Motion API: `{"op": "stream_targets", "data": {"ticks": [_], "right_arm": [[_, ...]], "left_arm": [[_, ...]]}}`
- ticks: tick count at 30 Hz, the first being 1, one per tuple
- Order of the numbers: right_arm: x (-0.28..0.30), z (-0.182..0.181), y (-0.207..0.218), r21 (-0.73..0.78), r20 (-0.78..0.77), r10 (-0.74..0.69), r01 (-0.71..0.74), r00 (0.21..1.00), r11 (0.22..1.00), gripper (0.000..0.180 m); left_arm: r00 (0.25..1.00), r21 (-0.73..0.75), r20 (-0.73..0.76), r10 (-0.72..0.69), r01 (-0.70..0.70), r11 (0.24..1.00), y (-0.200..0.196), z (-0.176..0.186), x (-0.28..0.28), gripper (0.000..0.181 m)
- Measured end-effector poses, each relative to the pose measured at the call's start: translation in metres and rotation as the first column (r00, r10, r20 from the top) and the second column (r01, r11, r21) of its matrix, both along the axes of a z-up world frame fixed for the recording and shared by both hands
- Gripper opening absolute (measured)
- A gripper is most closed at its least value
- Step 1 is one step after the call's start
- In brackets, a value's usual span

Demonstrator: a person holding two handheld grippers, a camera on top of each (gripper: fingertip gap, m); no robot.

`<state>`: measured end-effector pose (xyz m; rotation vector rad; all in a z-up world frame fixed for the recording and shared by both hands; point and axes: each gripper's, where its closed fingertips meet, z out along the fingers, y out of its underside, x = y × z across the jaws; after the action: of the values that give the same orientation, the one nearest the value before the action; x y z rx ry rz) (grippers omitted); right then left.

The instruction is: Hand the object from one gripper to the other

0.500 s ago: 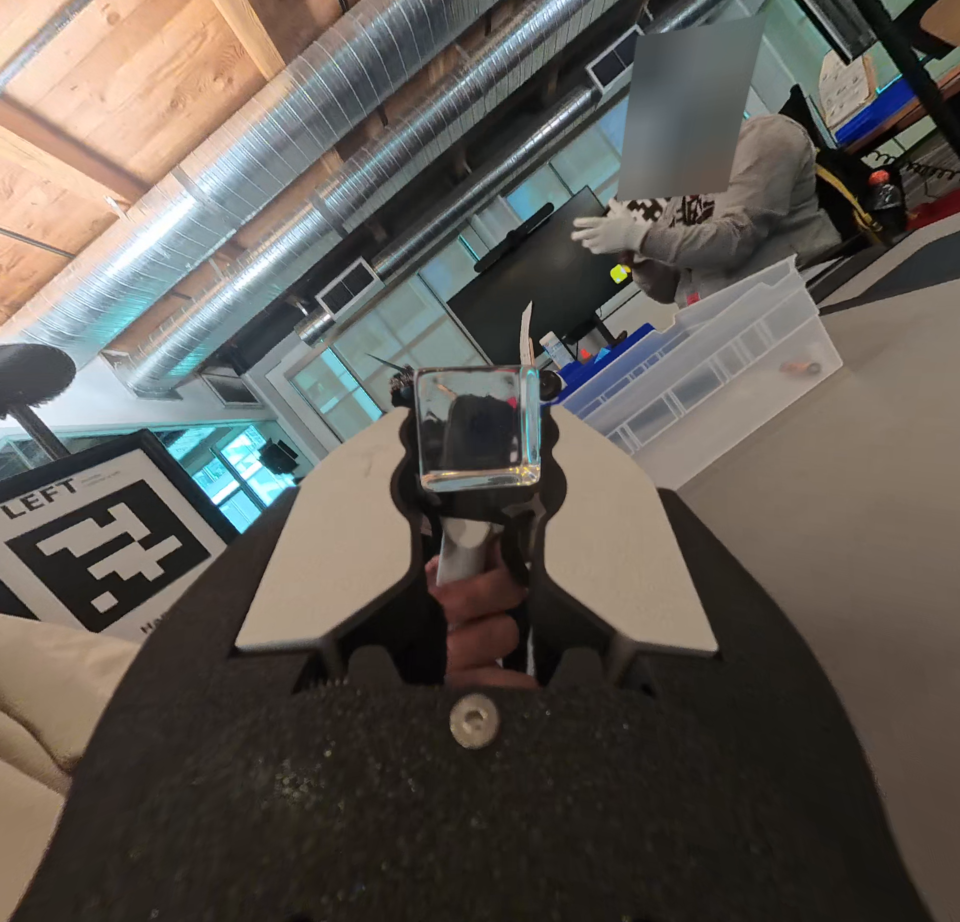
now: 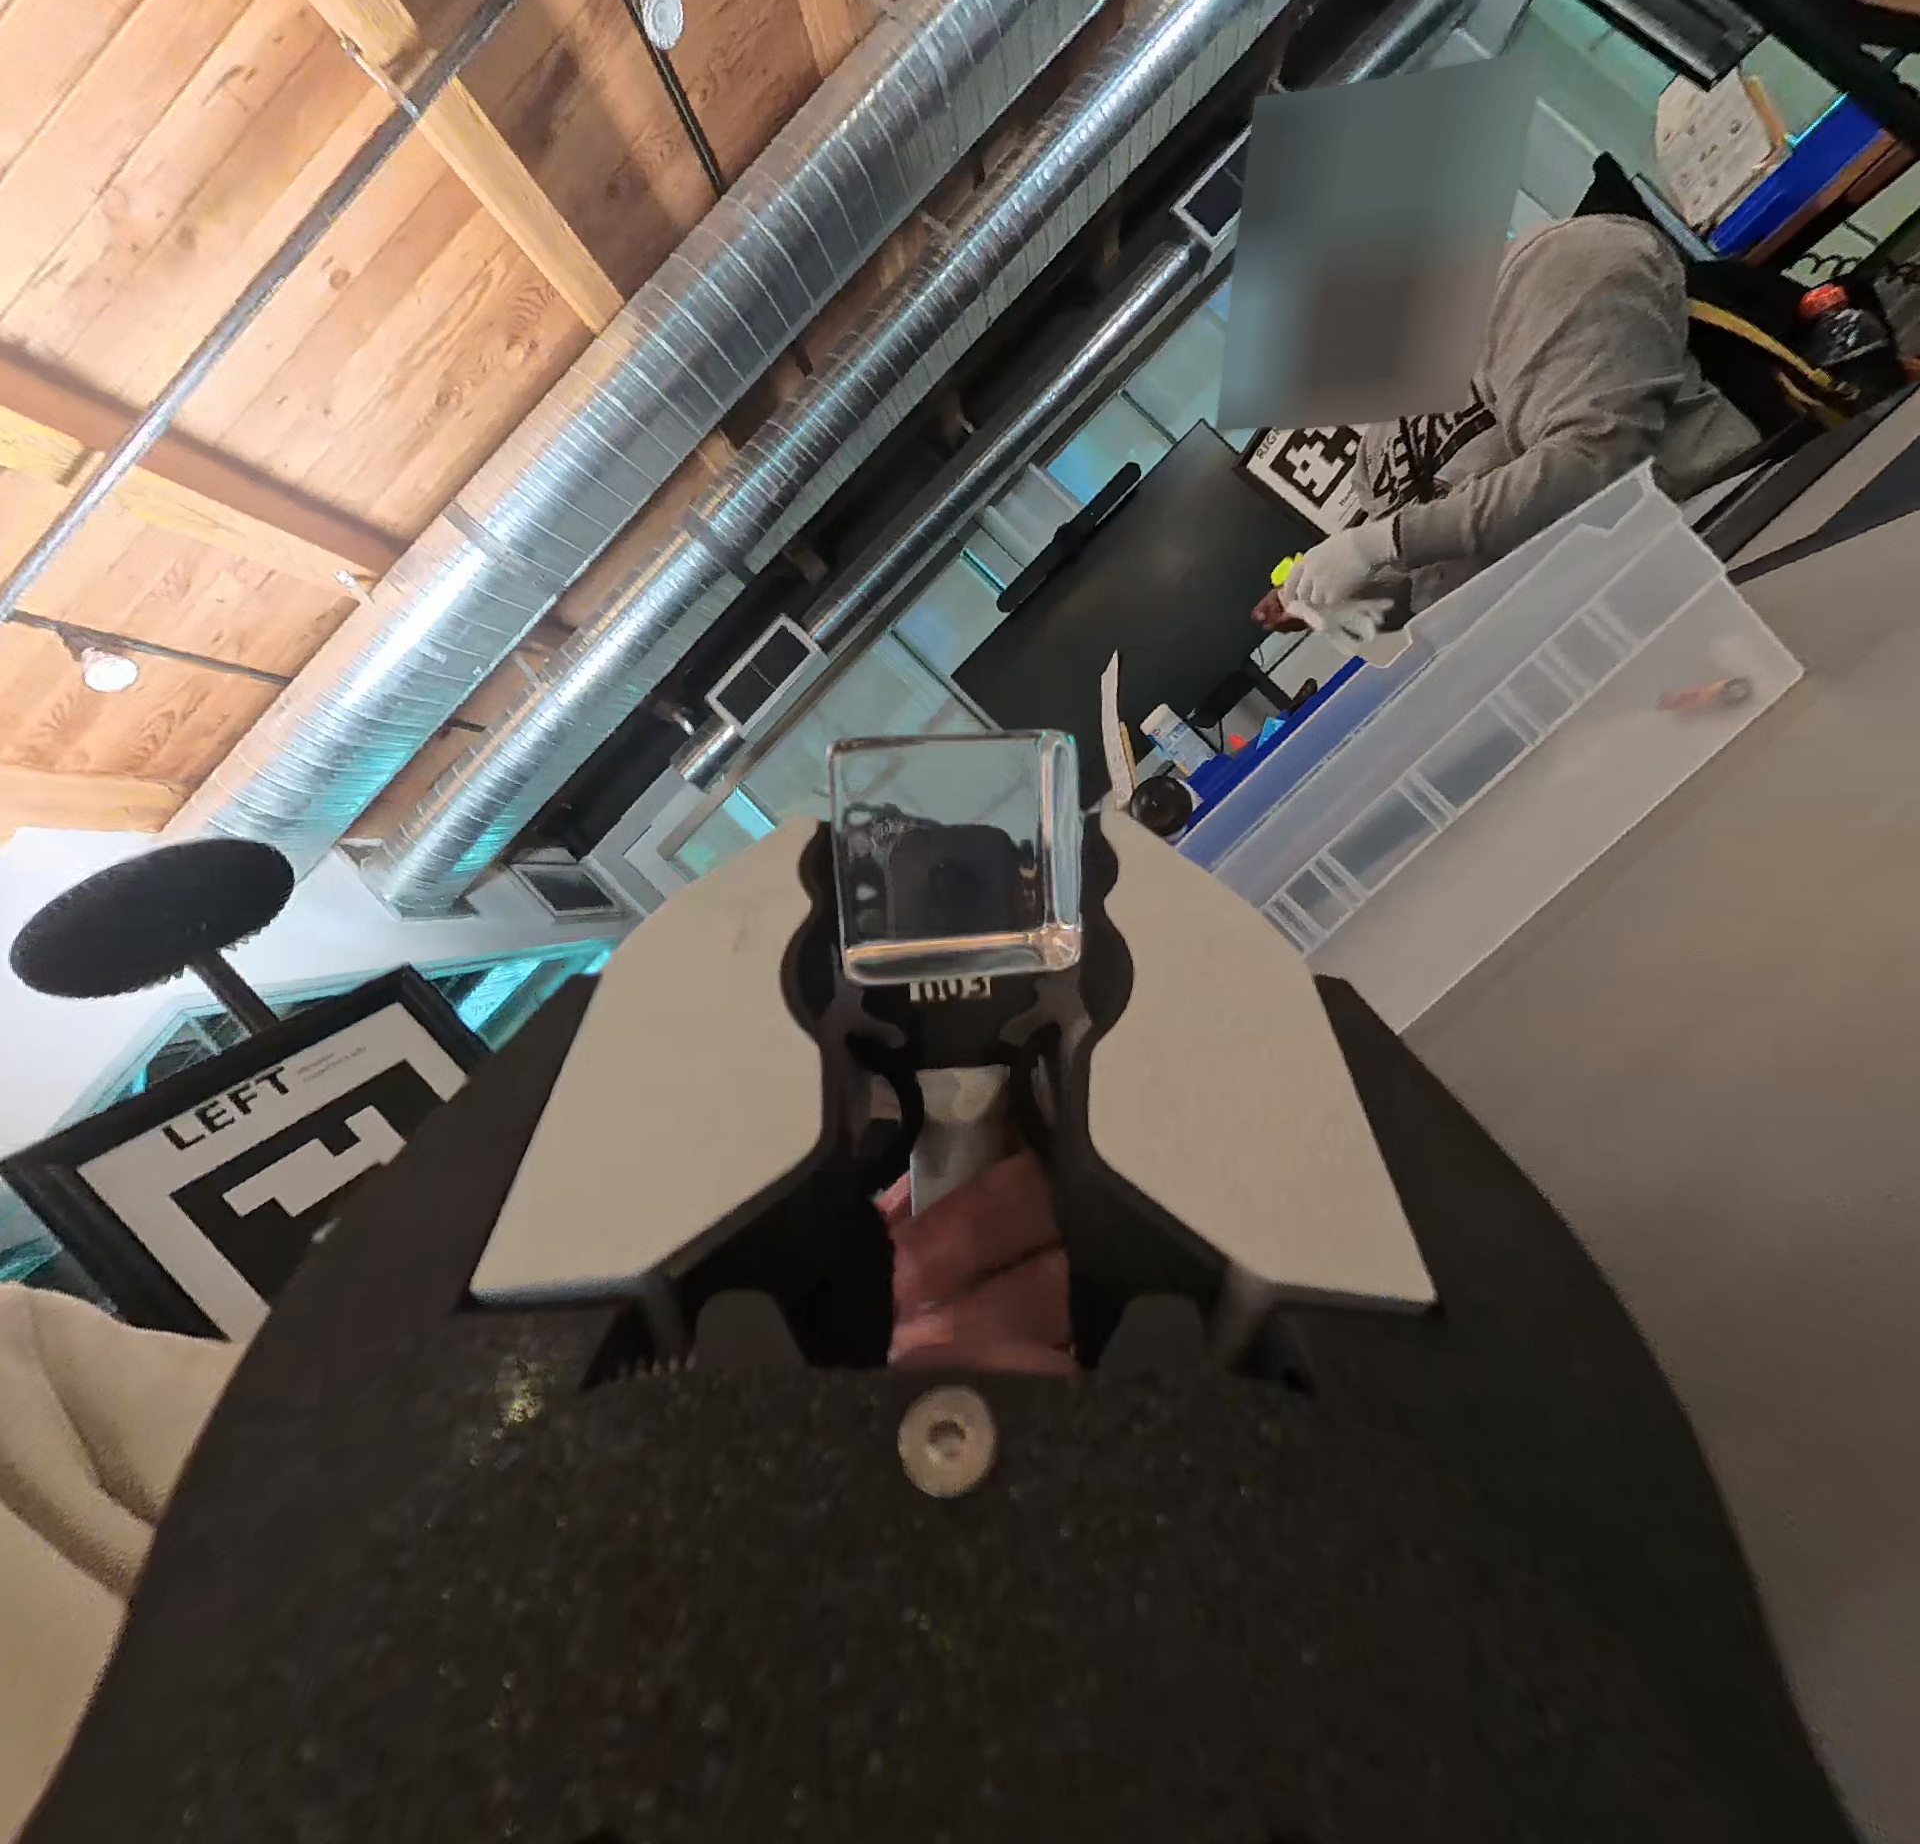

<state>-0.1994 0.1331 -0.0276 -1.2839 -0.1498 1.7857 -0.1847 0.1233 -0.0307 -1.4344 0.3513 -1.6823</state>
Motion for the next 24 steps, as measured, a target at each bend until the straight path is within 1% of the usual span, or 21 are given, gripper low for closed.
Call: {"op": "stream_targets", "data": {"ticks": [1,4,6,7,9,11,14,16,17,19,20,22,23,24], "right_arm": [[-0.002,-0.001,-0.001,0.007,0.024,0.017,-0.017,1.0,1.0,0.044],[-0.002,0.001,-0.005,0.081,0.1,0.075,-0.084,0.992,0.993,0.05],[0.009,0.007,-0.006,0.173,0.167,0.071,-0.1,0.983,0.98,0.054],[0.015,0.008,-0.005,0.24,0.227,0.047,-0.103,0.973,0.965,0.055],[0.027,-0.001,0.0,0.408,0.398,-0.073,-0.106,0.914,0.907,0.056],[0.037,-0.016,0.008,0.56,0.52,-0.237,-0.117,0.821,0.82,0.059],[0.043,-0.035,0.013,0.707,0.561,-0.428,-0.141,0.708,0.692,0.058],[0.04,-0.044,0.011,0.75,0.569,-0.476,-0.186,0.671,0.634,0.058],[0.037,-0.048,0.008,0.751,0.578,-0.472,-0.21,0.665,0.626,0.058],[0.031,-0.05,0.001,0.733,0.594,-0.42,-0.245,0.687,0.635,0.058],[0.028,-0.05,-0.003,0.711,0.603,-0.378,-0.259,0.703,0.654,0.059],[0.025,-0.047,-0.012,0.635,0.628,-0.249,-0.301,0.737,0.711,0.058],[0.025,-0.045,-0.018,0.604,0.636,-0.189,-0.33,0.748,0.726,0.059],[0.025,-0.04,-0.025,0.597,0.637,-0.152,-0.36,0.755,0.716,0.06]], "left_arm": [[1.0,0.001,-0.02,-0.015,0.015,1.0,-0.001,-0.001,-0.001,0.043],[0.996,0.004,-0.067,-0.054,0.054,0.999,-0.001,0.0,-0.007,0.044],[0.992,-0.017,-0.088,-0.092,0.09,0.996,0.001,-0.002,-0.015,0.043],[0.988,-0.038,-0.115,-0.102,0.099,0.994,0.004,-0.006,-0.02,0.044],[0.982,-0.051,-0.143,-0.119,0.113,0.992,0.01,-0.01,-0.032,0.043],[0.978,-0.063,-0.143,-0.153,0.145,0.987,0.013,-0.01,-0.042,0.044],[0.973,-0.047,-0.154,-0.172,0.166,0.985,0.014,-0.007,-0.05,0.044],[0.965,-0.046,-0.166,-0.201,0.196,0.979,0.012,-0.007,-0.049,0.044],[0.957,-0.051,-0.176,-0.231,0.225,0.973,0.008,-0.009,-0.047,0.044],[0.931,-0.063,-0.221,-0.29,0.283,0.957,0.0,-0.016,-0.04,0.044],[0.914,-0.062,-0.255,-0.315,0.309,0.949,-0.004,-0.02,-0.036,0.044],[0.882,-0.052,-0.321,-0.346,0.349,0.936,-0.013,-0.027,-0.028,0.043],[0.863,-0.056,-0.343,-0.37,0.375,0.925,-0.017,-0.03,-0.024,0.043],[0.843,-0.071,-0.358,-0.4,0.403,0.913,-0.022,-0.033,-0.02,0.043]]}}
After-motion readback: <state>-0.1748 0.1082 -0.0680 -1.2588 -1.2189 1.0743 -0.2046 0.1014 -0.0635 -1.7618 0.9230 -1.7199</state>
